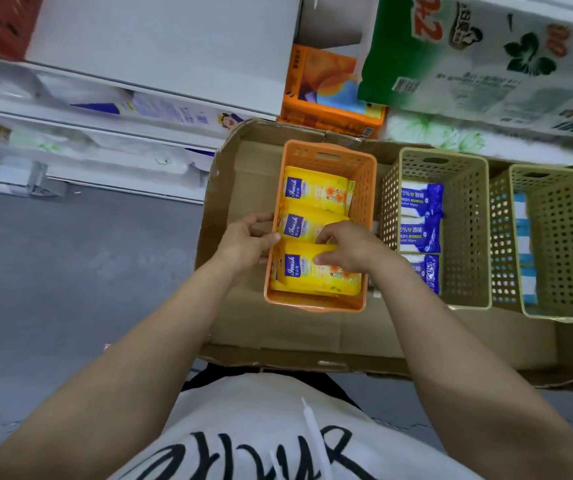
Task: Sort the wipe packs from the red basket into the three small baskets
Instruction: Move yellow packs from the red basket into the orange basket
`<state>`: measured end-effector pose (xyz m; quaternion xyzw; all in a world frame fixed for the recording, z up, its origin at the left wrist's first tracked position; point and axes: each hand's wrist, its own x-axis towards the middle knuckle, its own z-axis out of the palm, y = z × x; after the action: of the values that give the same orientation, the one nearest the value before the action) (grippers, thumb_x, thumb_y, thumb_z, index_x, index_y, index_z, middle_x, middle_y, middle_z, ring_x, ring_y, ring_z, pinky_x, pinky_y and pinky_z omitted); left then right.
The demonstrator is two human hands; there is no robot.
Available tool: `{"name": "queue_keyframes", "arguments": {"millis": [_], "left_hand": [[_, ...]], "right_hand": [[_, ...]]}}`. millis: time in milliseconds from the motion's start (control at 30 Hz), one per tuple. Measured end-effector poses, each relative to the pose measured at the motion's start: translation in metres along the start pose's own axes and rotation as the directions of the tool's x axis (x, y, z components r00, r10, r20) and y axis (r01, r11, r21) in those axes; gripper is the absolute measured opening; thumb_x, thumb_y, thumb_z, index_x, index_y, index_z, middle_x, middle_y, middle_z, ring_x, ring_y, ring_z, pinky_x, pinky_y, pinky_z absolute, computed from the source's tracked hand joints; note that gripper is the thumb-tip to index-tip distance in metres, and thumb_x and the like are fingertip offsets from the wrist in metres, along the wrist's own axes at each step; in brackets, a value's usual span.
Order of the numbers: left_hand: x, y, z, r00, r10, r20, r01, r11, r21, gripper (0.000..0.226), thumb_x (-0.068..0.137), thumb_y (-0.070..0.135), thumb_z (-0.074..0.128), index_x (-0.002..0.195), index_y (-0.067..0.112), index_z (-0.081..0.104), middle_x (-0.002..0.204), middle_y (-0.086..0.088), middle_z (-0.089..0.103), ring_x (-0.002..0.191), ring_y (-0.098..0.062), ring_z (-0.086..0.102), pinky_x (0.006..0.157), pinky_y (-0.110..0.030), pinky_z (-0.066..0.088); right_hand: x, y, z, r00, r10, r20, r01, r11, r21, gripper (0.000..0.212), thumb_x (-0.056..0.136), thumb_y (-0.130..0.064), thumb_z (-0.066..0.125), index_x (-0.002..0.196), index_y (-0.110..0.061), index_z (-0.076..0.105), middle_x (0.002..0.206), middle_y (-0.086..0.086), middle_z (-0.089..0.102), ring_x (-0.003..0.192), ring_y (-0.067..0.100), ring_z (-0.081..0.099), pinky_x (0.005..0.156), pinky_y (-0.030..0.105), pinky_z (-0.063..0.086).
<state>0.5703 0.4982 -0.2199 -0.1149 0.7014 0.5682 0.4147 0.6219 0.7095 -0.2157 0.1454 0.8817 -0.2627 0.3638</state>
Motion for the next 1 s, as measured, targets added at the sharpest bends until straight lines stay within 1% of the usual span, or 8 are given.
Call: {"name": "queue_keyframes", "arguments": {"millis": [100, 167, 333, 500, 667, 767, 867, 1000], "left_hand": [[0.001, 0.000, 0.000, 1.000, 0.003, -0.004, -0.004, 1.000, -0.007, 0.040, 0.091, 0.013, 0.068, 0.128, 0.024, 0.056, 0.100, -0.006, 0.063, 0.088, -0.017, 0.067, 0.057, -0.021, 0.052], [0.001, -0.002, 0.001, 1.000, 0.005, -0.008, -0.005, 1.000, -0.011, 0.041, 0.091, 0.012, 0.067, 0.129, 0.023, 0.056, 0.101, -0.007, 0.063, 0.090, -0.018, 0.067, 0.060, -0.023, 0.053], [0.001, -0.002, 0.001, 1.000, 0.014, -0.006, -0.014, 1.000, 0.000, 0.041, 0.092, 0.014, 0.067, 0.130, 0.024, 0.054, 0.106, -0.010, 0.062, 0.096, -0.022, 0.067, 0.063, -0.025, 0.054], [0.001, -0.001, 0.001, 1.000, 0.010, -0.001, -0.010, 1.000, 0.003, 0.042, 0.092, 0.016, 0.067, 0.132, 0.023, 0.054, 0.107, -0.011, 0.064, 0.095, -0.021, 0.068, 0.061, -0.024, 0.055], [0.001, -0.001, 0.000, 1.000, 0.001, 0.007, -0.001, 1.000, -0.002, 0.038, 0.092, 0.017, 0.067, 0.126, 0.027, 0.056, 0.103, -0.008, 0.065, 0.089, -0.016, 0.069, 0.056, -0.019, 0.054], [0.000, -0.001, 0.001, 1.000, -0.001, 0.016, 0.001, 1.000, -0.011, 0.037, 0.091, 0.017, 0.068, 0.124, 0.028, 0.056, 0.103, -0.009, 0.065, 0.090, -0.017, 0.070, 0.057, -0.020, 0.055], [0.000, -0.001, 0.001, 1.000, -0.003, 0.012, 0.003, 1.000, -0.016, 0.039, 0.091, 0.016, 0.068, 0.127, 0.025, 0.056, 0.102, -0.009, 0.065, 0.092, -0.020, 0.070, 0.063, -0.025, 0.056], [0.001, -0.002, 0.002, 1.000, -0.003, 0.006, 0.003, 1.000, -0.014, 0.042, 0.091, 0.016, 0.068, 0.131, 0.021, 0.056, 0.102, -0.012, 0.065, 0.095, -0.024, 0.070, 0.069, -0.030, 0.056]], "right_hand": [[0.004, -0.007, 0.016, 0.998, -0.037, 0.042, 0.037, 0.999, 0.003, 0.046, 0.081, -0.043, 0.077, 0.123, -0.031, 0.063, 0.132, -0.002, 0.056, 0.118, 0.022, 0.053, 0.085, 0.028, 0.042], [0.004, -0.009, 0.029, 0.999, -0.043, 0.015, 0.044, 0.999, -0.032, 0.047, 0.083, -0.043, 0.074, 0.127, -0.031, 0.061, 0.135, 0.000, 0.055, 0.123, 0.023, 0.050, 0.092, 0.030, 0.042], [-0.003, -0.005, 0.048, 0.973, -0.056, -0.225, -0.008, 0.962, -0.272, 0.049, 0.080, -0.054, 0.071, 0.125, -0.036, 0.063, 0.123, 0.002, 0.061, 0.123, 0.026, 0.045, 0.099, 0.042, 0.040], [-0.002, -0.007, 0.063, 0.973, -0.071, -0.219, 0.043, 0.991, -0.130, 0.049, 0.082, -0.043, 0.074, 0.124, -0.025, 0.056, 0.124, 0.003, 0.061, 0.120, 0.025, 0.051, 0.096, 0.038, 0.045], [0.009, -0.002, 0.043, 0.813, -0.047, -0.581, 0.068, 0.998, 0.013, 0.048, 0.084, -0.041, 0.072, 0.127, -0.027, 0.057, 0.124, 0.002, 0.057, 0.121, 0.025, 0.047, 0.094, 0.039, 0.044], [0.026, -0.001, 0.028, 0.864, -0.022, -0.502, 0.031, 0.999, 0.009, 0.057, 0.088, -0.041, 0.069, 0.140, -0.032, 0.048, 0.137, 0.002, 0.048, 0.131, 0.027, 0.037, 0.106, 0.042, 0.039], [0.039, -0.004, 0.024, 0.929, -0.054, -0.366, 0.037, 0.998, -0.053, 0.054, 0.090, -0.041, 0.066, 0.141, -0.036, 0.048, 0.137, 0.002, 0.045, 0.130, 0.026, 0.036, 0.104, 0.044, 0.040], [0.045, -0.004, 0.027, 0.937, -0.091, -0.336, 0.071, 0.995, -0.071, 0.049, 0.089, -0.040, 0.066, 0.136, -0.037, 0.054, 0.133, 0.002, 0.046, 0.127, 0.025, 0.038, 0.103, 0.044, 0.041]]}}
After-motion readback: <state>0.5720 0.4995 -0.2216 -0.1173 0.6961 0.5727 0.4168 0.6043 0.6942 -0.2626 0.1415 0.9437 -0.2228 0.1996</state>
